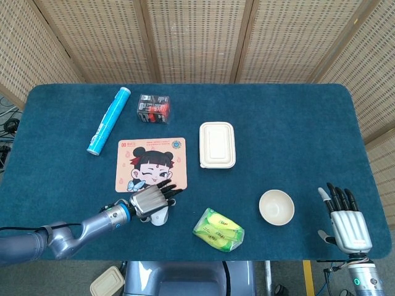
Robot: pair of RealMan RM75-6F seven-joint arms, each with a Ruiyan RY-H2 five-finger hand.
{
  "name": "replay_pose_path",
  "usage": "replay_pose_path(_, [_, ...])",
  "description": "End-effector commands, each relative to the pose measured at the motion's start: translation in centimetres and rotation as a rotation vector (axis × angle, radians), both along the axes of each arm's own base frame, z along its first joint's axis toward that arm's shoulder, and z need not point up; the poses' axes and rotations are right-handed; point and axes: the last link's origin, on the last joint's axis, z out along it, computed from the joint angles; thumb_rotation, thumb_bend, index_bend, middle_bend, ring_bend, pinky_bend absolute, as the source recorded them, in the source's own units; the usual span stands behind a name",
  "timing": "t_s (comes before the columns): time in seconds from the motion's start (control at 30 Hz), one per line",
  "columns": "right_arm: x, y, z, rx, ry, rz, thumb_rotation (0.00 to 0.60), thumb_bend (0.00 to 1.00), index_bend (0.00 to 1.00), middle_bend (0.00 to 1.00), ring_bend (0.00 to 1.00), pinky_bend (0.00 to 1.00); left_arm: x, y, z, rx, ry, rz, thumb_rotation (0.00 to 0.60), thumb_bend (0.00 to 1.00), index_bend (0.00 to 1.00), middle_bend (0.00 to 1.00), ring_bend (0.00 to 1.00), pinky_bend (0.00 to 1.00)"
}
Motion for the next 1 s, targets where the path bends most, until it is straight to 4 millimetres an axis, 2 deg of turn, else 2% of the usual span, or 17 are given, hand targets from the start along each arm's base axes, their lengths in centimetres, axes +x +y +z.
replay_pose_path(0.03, [0.0, 0.0, 0.0, -0.001, -0.001, 0.001, 0.600, 0.11, 0.00, 0.00, 0.00, 0.00, 0.0, 0.0, -0.1, -0.002, 0.008, 0.002, 0.600, 0.07, 0.29, 0.00, 0.00, 0.00])
replay_pose_path(0.23, [0.0, 0.0, 0.1, -0.004, -0.003, 0.002, 0.600, 0.10, 0.00, 0.00, 0.00, 0.00, -0.2, -0.1, -0.2, 0.000, 0.016, 0.003, 0.600, 0.08, 0.34, 0.00, 0.00, 0.00])
replay_pose_path(0.6, [0.0, 0.0, 0.0, -0.003, -0.002, 0.004, 0.600, 0.10, 0.00, 0.00, 0.00, 0.00, -0.4, 0.0, -0.2, 0.016, 0.023, 0.000, 0.600, 0.15, 0.51, 0.00, 0.00, 0.00])
replay_pose_path(0.73, [0.0, 0.0, 0.1, -0.005, -0.004, 0.004, 0.600, 0.10, 0.00, 0.00, 0.00, 0.00, -0.6, 0.0, -0.1, 0.024, 0.024, 0.001, 0.600, 0.17, 0.55, 0.00, 0.00, 0.00])
replay_pose_path(1.0, [0.0, 0.1, 0.0, -0.003, -0.001, 0.002, 0.600, 0.10, 0.00, 0.00, 0.00, 0.00, -0.4, 0.7, 1.2, 0.096, 0.005, -0.071, 0.600, 0.20, 0.56, 0.00, 0.00, 0.00])
